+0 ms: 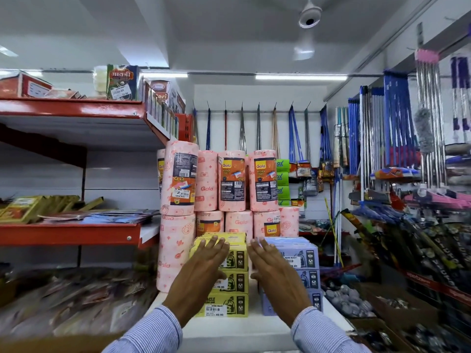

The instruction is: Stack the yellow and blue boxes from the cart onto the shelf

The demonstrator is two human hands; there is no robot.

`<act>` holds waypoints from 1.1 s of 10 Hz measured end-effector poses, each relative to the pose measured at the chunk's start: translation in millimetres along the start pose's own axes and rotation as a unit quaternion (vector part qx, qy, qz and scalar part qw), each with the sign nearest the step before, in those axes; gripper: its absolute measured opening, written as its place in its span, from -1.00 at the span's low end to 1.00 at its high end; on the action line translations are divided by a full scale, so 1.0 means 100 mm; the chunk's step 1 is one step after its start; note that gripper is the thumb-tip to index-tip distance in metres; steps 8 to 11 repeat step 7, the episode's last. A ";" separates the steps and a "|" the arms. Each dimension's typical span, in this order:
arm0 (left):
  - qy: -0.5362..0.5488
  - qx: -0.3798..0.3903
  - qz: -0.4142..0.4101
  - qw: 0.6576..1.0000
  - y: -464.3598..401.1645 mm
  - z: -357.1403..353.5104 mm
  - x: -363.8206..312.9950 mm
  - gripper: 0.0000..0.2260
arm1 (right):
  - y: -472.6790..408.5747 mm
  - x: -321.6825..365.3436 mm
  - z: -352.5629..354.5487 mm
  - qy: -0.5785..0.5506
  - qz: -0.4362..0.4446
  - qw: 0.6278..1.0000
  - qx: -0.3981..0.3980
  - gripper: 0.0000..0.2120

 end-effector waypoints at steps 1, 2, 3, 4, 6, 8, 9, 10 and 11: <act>0.008 0.002 -0.034 0.999 -0.11 -0.14 -0.24 -0.34 | 0.16 -0.28 0.01 0.039 -0.006 0.999 0.011 -0.29; -0.008 0.021 -0.054 0.998 -0.27 -0.32 -0.49 -0.39 | 0.29 -0.65 -0.02 0.056 -0.044 0.997 0.029 -0.30; -0.001 0.014 -0.065 0.998 -0.42 -0.46 -0.62 -0.49 | 0.33 -0.89 -0.08 0.058 -0.053 0.996 0.040 -0.31; 0.023 0.000 -0.069 0.997 -0.47 -0.47 -0.75 -0.50 | 0.34 -0.99 -0.15 0.044 -0.047 0.997 0.042 -0.32; 0.056 -0.031 -0.042 0.997 -0.48 -0.40 -0.82 -0.53 | 0.36 -1.06 -0.24 0.029 -0.050 0.998 0.016 -0.30; 0.092 -0.012 -0.019 0.995 -0.50 -0.49 -0.80 -0.60 | 0.36 -1.08 -0.28 0.029 -0.044 0.999 0.000 -0.31; 0.092 -0.012 -0.019 0.995 -0.50 -0.49 -0.80 -0.60 | 0.36 -1.08 -0.28 0.029 -0.044 0.999 0.000 -0.31; 0.092 -0.012 -0.019 0.995 -0.50 -0.49 -0.80 -0.60 | 0.36 -1.08 -0.28 0.029 -0.044 0.999 0.000 -0.31; 0.092 -0.012 -0.019 0.995 -0.50 -0.49 -0.80 -0.60 | 0.36 -1.08 -0.28 0.029 -0.044 0.999 0.000 -0.31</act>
Point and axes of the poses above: each hand's wrist, its own y-axis away from the middle knuckle, its own z-axis out of the back of the hand, x = y × z, the point moved 8 cm from there along -y, towards the middle knuckle, and after that the axes turned 11 degrees about y, right-handed, at the moved point
